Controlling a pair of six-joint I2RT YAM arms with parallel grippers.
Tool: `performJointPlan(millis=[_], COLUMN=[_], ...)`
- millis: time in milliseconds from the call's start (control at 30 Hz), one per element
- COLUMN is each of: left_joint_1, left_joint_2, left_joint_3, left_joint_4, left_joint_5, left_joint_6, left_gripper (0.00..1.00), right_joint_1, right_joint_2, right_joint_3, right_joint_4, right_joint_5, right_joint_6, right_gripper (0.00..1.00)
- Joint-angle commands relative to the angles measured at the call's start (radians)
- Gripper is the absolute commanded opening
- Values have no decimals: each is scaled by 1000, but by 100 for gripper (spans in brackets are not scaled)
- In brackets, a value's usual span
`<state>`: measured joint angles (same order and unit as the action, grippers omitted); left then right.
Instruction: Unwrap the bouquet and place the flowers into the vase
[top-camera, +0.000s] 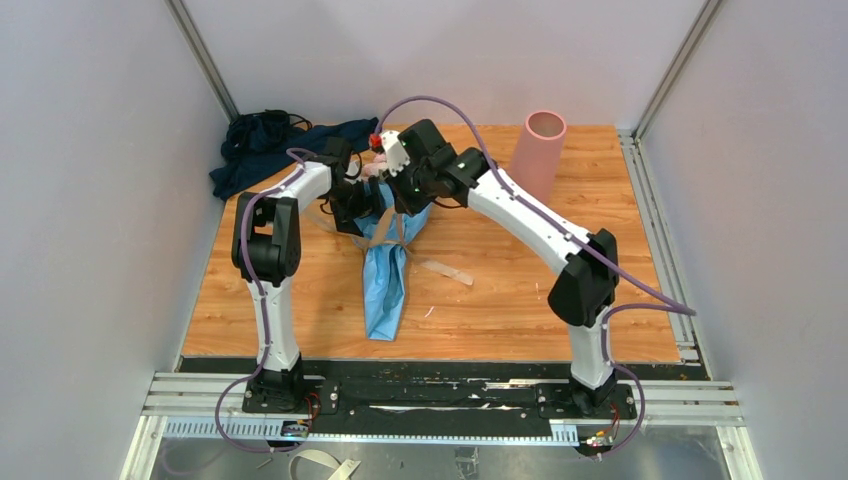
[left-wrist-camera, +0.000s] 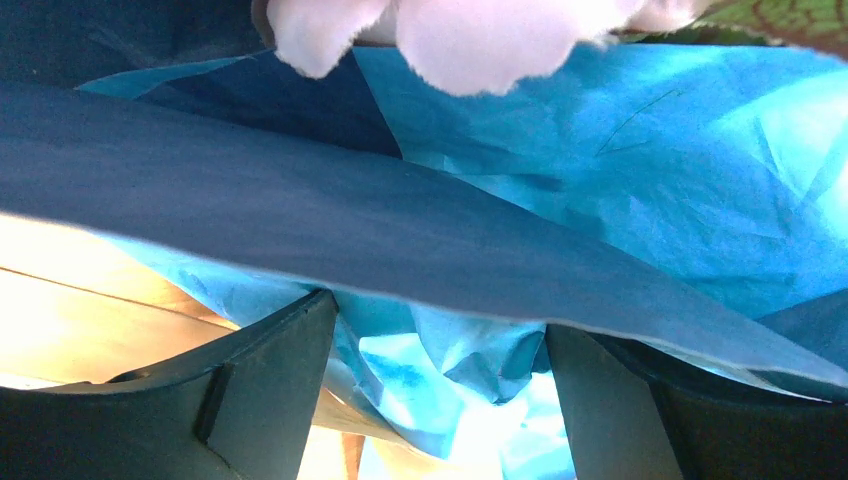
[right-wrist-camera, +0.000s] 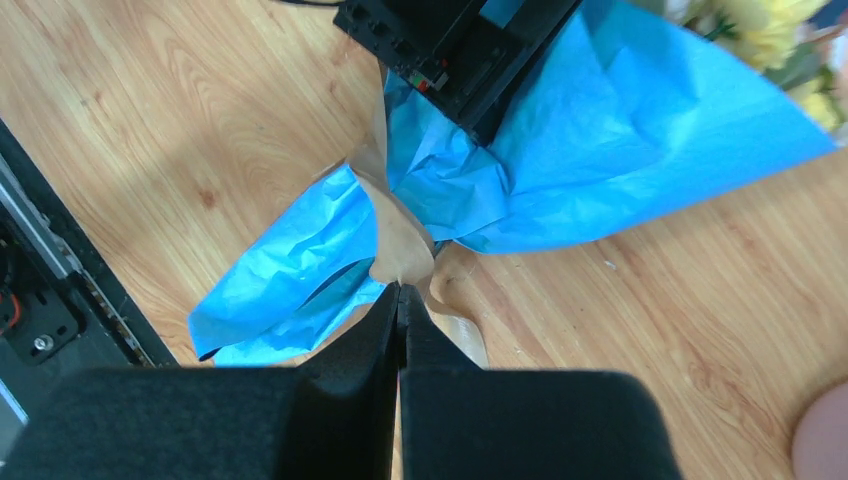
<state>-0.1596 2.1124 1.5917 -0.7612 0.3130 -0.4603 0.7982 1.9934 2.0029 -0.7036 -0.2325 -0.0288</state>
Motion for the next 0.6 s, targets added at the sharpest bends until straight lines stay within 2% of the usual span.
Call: performJointPlan(millis=[0, 233, 567], left_joint_1=[-1, -1, -1], left_joint_2=[51, 35, 24], left_joint_3=[-13, -21, -36], left_joint_4=[-55, -55, -55], left_joint_5=[-46, -48, -54], left_joint_6=[14, 17, 18], left_gripper=[87, 87, 88], right_joint_1=[-12, -173, -410], right_joint_2=[-114, -244, -466], right_joint_3=[26, 244, 307], right_joint_4=[-20, -151, -175], right_joint_5=[50, 77, 86], right_joint_6=[50, 37, 48], right_gripper=[0, 0, 0])
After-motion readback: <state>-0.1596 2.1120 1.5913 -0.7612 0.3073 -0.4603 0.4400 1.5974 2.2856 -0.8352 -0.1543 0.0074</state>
